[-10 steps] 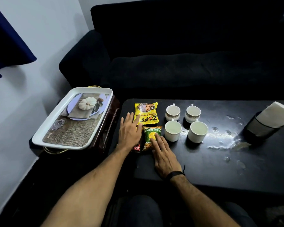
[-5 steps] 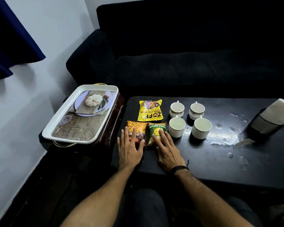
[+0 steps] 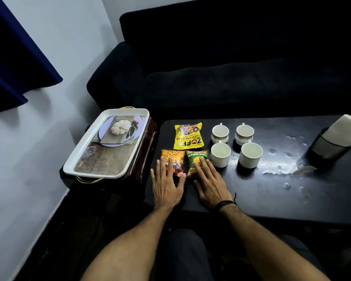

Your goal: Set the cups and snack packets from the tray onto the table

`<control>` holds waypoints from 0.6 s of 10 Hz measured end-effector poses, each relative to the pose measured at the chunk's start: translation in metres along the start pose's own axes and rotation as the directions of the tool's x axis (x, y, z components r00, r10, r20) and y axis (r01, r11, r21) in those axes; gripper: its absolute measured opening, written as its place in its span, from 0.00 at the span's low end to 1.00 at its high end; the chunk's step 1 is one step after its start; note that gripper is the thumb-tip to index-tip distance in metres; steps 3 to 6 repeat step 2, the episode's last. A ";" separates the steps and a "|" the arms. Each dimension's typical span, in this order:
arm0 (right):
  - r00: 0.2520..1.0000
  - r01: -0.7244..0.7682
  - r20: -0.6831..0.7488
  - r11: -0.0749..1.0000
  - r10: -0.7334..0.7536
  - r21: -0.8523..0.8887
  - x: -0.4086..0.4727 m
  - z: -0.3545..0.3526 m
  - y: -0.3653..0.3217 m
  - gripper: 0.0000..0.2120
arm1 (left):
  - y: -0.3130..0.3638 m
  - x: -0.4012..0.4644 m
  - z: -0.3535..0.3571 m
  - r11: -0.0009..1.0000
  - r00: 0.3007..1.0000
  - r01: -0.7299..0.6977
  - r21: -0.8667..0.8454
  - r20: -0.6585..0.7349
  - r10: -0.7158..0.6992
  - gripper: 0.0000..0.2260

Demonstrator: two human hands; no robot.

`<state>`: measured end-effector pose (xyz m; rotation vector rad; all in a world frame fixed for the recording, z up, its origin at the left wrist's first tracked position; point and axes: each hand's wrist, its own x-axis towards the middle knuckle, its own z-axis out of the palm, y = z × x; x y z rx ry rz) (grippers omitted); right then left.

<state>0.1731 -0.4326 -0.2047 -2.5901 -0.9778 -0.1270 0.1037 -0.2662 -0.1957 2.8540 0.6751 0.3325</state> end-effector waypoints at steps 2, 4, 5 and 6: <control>0.999 0.024 -0.034 0.998 -0.022 0.058 0.003 -0.020 -0.011 0.31 | 0.018 0.009 -0.033 0.997 0.997 -0.077 -0.021 -0.012 0.077 0.36; 0.999 0.024 -0.034 0.998 -0.022 0.058 0.003 -0.020 -0.011 0.31 | 0.018 0.009 -0.033 0.997 0.997 -0.077 -0.021 -0.012 0.077 0.36; 0.999 0.024 -0.034 0.998 -0.022 0.058 0.003 -0.020 -0.011 0.31 | 0.018 0.009 -0.033 0.997 0.997 -0.077 -0.021 -0.012 0.077 0.36; 0.999 0.024 -0.034 0.998 -0.022 0.058 0.003 -0.020 -0.011 0.31 | 0.018 0.009 -0.033 0.997 0.997 -0.077 -0.021 -0.012 0.077 0.36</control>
